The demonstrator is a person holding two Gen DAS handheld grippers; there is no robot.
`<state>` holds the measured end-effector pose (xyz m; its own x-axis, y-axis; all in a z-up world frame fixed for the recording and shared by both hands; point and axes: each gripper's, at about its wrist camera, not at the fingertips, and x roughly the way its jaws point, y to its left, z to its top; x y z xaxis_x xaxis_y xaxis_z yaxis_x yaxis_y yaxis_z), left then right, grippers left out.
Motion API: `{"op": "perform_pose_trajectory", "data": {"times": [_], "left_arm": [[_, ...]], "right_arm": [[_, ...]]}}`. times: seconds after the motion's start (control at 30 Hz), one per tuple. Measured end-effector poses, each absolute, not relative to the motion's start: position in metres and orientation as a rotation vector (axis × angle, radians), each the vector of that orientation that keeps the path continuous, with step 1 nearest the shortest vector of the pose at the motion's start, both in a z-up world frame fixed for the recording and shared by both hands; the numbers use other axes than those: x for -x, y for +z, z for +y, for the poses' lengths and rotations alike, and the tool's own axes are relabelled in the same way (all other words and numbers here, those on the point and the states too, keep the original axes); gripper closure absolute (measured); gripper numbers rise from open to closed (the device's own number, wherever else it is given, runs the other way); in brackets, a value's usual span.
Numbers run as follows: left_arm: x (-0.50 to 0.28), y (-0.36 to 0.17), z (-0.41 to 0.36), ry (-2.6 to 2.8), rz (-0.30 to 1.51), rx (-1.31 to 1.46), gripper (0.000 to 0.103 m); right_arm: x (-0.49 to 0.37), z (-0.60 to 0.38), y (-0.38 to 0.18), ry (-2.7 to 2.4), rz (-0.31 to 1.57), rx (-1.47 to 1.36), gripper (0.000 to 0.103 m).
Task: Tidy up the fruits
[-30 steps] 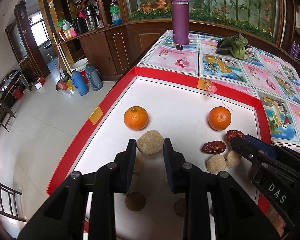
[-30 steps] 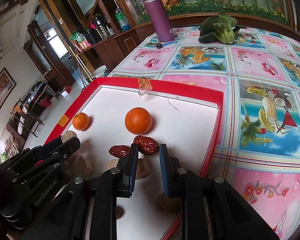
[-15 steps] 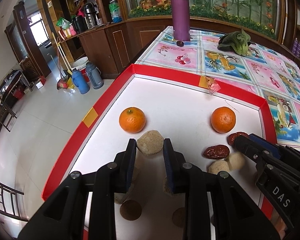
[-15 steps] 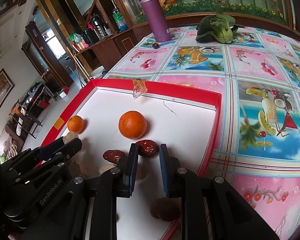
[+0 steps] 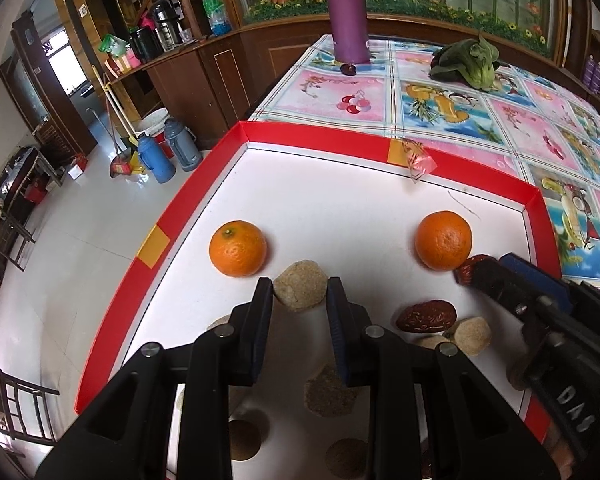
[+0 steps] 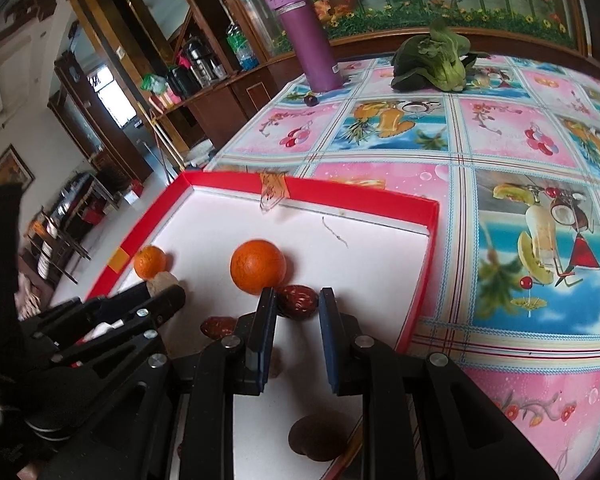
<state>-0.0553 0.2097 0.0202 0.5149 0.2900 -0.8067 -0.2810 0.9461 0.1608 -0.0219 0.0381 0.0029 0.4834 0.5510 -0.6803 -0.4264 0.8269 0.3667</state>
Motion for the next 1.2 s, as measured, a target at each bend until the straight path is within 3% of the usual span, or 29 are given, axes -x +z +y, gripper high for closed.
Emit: {"op": "perform_pose_trajectory", "data": {"times": [0.27, 0.43, 0.53, 0.67, 0.77, 1.1, 1.2], "left_arm": [[0.07, 0.036, 0.206, 0.379, 0.912, 0.002, 0.058], [0.09, 0.055, 0.203, 0.393, 0.844, 0.005, 0.036], [0.1, 0.063, 0.2, 0.388, 0.819, 0.01, 0.029], [0.115, 0.072, 0.196, 0.382, 0.788, 0.012, 0.023], [0.125, 0.077, 0.194, 0.383, 0.769, 0.016, 0.021], [0.163, 0.09, 0.192, 0.4, 0.709, 0.044, 0.012], [0.173, 0.093, 0.192, 0.404, 0.693, 0.052, 0.008]], "right_arm": [[0.028, 0.022, 0.013, 0.588, 0.829, -0.188, 0.083], [0.038, 0.018, 0.022, 0.58, 0.802, -0.171, 0.083], [0.047, 0.015, 0.027, 0.576, 0.785, -0.154, 0.082], [0.061, 0.012, 0.032, 0.572, 0.77, -0.131, 0.074], [0.073, 0.012, 0.039, 0.573, 0.747, -0.101, 0.073], [0.132, 0.015, 0.064, 0.566, 0.609, 0.047, 0.037], [0.145, 0.013, 0.07, 0.571, 0.58, 0.058, 0.031]]}}
